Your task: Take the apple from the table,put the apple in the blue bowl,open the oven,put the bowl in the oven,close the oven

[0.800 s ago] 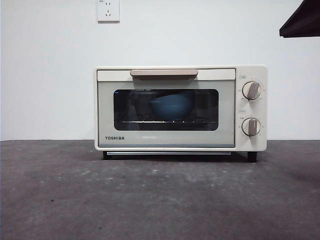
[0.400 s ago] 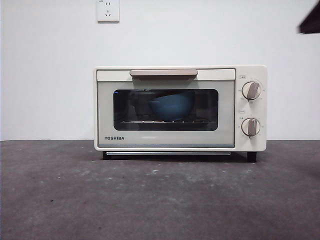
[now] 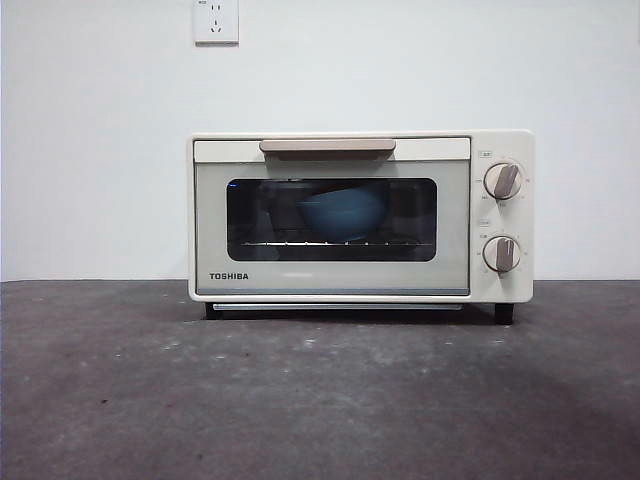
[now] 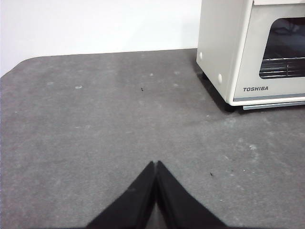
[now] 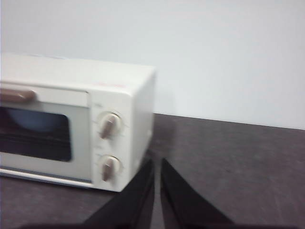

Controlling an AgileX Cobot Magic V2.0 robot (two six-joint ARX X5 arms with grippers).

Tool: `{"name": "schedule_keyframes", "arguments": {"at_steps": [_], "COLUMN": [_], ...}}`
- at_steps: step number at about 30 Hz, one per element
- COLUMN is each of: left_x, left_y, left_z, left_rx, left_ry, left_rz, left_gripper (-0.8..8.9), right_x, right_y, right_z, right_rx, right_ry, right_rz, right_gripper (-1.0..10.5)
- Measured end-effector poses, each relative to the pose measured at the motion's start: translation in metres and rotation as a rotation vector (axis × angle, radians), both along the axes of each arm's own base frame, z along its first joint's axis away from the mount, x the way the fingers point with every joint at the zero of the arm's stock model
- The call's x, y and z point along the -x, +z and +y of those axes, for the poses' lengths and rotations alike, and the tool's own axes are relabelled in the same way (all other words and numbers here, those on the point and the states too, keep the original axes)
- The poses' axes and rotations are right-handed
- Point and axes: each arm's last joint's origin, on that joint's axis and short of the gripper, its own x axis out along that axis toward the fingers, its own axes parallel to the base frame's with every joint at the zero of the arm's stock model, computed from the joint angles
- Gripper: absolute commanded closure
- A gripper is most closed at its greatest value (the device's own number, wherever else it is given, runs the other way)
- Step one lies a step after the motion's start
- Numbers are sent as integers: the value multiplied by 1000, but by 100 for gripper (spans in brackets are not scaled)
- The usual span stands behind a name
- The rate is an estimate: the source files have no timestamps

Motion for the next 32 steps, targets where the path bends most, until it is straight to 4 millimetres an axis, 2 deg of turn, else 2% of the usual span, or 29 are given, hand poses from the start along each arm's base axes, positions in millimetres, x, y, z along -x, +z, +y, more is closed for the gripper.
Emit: {"name": "schedule_keyframes", "arguments": {"at_steps": [5,9,16,32], "left_x": [0,0,0,0], "left_y": [0,0,0,0], "left_z": [0,0,0,0], "left_rx": [0,0,0,0], "left_ry": [0,0,0,0], "left_rz": [0,0,-1,-1], "left_gripper": [806,806,806,806], "right_x": [2,3,3,3], "right_y": [-35,-54,-63,-63], "right_z": [-3,-3,-4,-4], "right_rx": [14,13,11,1], "right_ry": [-34,-34,-58,-58], "right_rz": [21,51,150,147], "right_gripper": [942,942,942,942]}}
